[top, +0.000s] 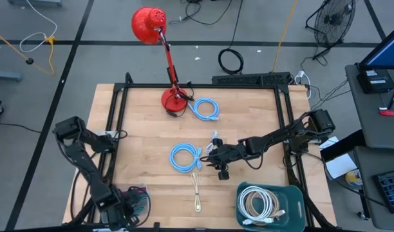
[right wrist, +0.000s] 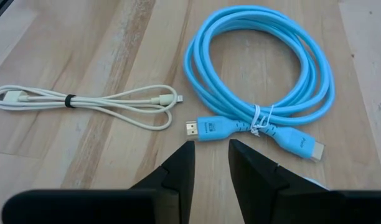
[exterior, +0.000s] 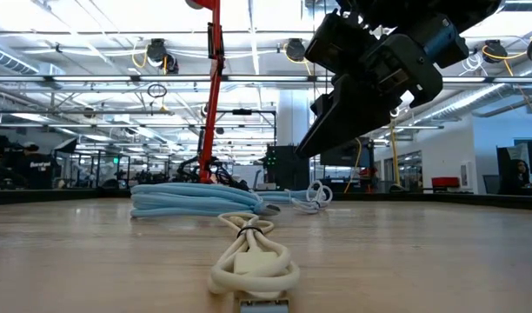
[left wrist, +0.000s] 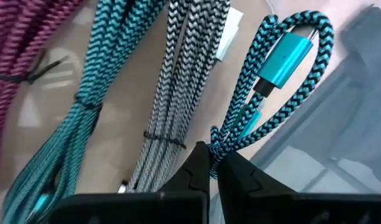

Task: Pick & Place USB Port
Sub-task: Put the blue black charger cable into the transparent bin

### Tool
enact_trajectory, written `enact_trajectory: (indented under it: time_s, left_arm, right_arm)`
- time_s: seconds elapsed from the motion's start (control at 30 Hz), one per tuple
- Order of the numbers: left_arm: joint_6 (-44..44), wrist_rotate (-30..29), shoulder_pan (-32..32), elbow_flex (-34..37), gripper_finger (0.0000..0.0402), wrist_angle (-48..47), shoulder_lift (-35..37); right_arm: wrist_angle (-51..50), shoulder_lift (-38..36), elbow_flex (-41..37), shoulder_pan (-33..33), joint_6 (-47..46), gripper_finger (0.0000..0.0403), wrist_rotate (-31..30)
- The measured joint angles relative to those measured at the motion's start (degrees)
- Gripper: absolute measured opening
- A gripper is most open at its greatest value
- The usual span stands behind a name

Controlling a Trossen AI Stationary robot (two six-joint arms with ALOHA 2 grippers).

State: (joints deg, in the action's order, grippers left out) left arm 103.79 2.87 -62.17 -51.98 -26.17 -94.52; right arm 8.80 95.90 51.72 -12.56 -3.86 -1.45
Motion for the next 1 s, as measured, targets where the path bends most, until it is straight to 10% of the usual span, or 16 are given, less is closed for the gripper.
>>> enact_trajectory:
  time_s: [1.0]
  left_arm:
    - [0.33,2.88,0.26,1.90,0.0008,-3.70,0.12]
  right_arm:
    - [0.12,0.00,0.00,0.02,0.00,0.0089,0.00]
